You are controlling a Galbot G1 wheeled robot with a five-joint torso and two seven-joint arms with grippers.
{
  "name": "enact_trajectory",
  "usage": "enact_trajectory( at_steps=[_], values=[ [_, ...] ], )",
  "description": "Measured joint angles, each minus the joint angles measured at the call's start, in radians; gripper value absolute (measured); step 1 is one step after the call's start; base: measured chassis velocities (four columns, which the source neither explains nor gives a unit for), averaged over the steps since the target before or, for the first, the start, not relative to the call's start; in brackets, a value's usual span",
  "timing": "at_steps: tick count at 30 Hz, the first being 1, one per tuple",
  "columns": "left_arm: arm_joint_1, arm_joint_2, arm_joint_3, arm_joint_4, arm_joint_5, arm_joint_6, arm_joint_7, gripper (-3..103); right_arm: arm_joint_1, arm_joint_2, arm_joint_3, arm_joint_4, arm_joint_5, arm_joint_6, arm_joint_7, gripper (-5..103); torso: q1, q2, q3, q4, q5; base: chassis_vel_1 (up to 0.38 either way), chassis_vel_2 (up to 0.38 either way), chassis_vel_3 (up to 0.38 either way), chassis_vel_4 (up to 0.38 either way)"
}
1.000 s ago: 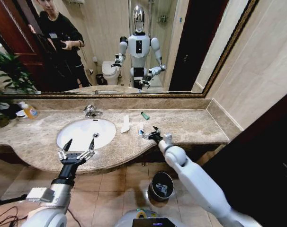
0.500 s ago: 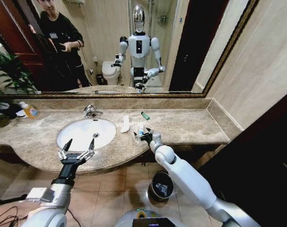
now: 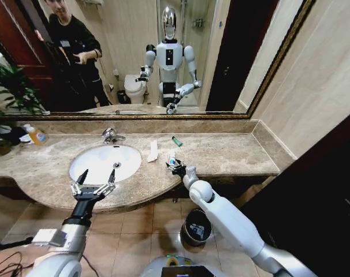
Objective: Pick up the trash from the sink and place it in the trash bin.
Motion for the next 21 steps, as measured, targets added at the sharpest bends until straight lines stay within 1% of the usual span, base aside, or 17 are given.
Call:
enact_trajectory(
  at_steps=[1,3,4,6,8,14,18,19,20,21],
  values=[
    [0.0,0.0,0.0,0.0,0.0,0.0,0.0,100,0.0,0.001,-0.002,-0.004,-0.001,0.007,-0.001,44,0.0,0.0,0.0,0.0,0.0,0.0,0.0,0.0,0.0],
    [0.0,0.0,0.0,0.0,0.0,0.0,0.0,100,0.0,0.001,-0.003,-0.005,-0.002,0.01,-0.002,44,0.0,0.0,0.0,0.0,0.0001,0.0,0.0,0.0,0.0],
    [0.0,0.0,0.0,0.0,0.0,0.0,0.0,100,0.0,0.001,-0.003,-0.006,-0.002,0.014,-0.003,34,0.0,0.0,0.0,0.0,0.0,0.0,0.0,0.0,0.0],
    [0.0,0.0,0.0,0.0,0.0,0.0,0.0,100,0.0,0.001,-0.003,-0.006,-0.002,0.015,-0.003,34,0.0,0.0,0.0,0.0,0.0001,0.0,0.0,0.0,0.0],
    [0.0,0.0,0.0,0.0,0.0,0.0,0.0,100,-0.002,0.0,-0.002,-0.004,-0.002,0.018,-0.003,28,0.0,0.0,0.0,0.0,0.0001,0.0,0.0,0.0,0.0],
    [0.0,0.0,0.0,0.0,0.0,0.0,0.0,100,-0.016,-0.011,0.015,0.019,-0.002,0.026,-0.003,27,0.0,0.0,0.0,0.0001,0.0001,0.0,0.0,0.0,0.0],
    [0.0,0.0,0.0,0.0,0.0,0.0,0.0,100,-0.048,-0.034,0.059,0.072,-0.002,0.033,-0.01,27,0.0,0.0,0.0,0.0,0.0003,0.0,0.0,0.0,0.0],
    [0.0,0.0,0.0,0.0,0.0,0.0,0.0,100,-0.057,-0.044,0.074,0.09,-0.002,0.038,-0.019,27,0.0,0.0,0.0,0.0,0.0003,0.0,0.0,0.0,0.0],
    [0.0,0.0,0.0,0.0,0.0,0.0,0.0,100,-0.076,-0.067,0.104,0.12,-0.002,0.052,-0.048,27,0.0,0.0,0.0,0.0,0.0004,0.0,0.0,0.0,0.0],
    [0.0,0.0,0.0,0.0,0.0,0.0,0.0,100,-0.076,-0.067,0.104,0.12,-0.002,0.052,-0.048,27,0.0,0.0,0.0,0.0,0.0004,0.0,0.0,0.0,0.0]
  ],
)
